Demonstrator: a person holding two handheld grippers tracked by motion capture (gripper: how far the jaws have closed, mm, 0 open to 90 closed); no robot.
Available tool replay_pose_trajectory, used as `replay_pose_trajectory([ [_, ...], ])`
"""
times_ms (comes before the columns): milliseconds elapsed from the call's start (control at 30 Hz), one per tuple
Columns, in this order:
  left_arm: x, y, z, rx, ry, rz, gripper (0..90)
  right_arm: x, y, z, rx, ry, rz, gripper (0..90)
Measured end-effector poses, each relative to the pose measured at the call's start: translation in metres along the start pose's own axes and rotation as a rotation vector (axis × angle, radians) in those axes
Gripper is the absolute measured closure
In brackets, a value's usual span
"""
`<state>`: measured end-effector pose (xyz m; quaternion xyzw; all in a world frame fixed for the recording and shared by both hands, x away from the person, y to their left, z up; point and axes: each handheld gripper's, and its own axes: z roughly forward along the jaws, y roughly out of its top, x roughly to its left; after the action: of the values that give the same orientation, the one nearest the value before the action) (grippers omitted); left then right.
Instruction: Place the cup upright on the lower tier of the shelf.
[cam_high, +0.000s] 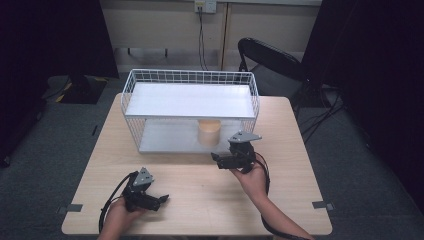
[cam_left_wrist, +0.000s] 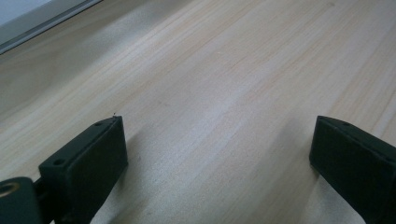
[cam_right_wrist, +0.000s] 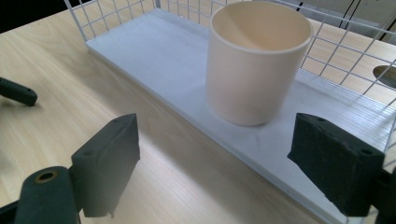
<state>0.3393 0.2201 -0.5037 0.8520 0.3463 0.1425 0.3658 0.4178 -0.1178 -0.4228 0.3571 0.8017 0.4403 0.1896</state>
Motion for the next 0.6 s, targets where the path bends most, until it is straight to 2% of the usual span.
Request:
replay_pose_trajectory([
  [600,0.000,0.000,0.000,0.000,0.000,0.000,3.6,-0.010,-0.020,-0.015,0.028,0.054,-0.022,15.2],
])
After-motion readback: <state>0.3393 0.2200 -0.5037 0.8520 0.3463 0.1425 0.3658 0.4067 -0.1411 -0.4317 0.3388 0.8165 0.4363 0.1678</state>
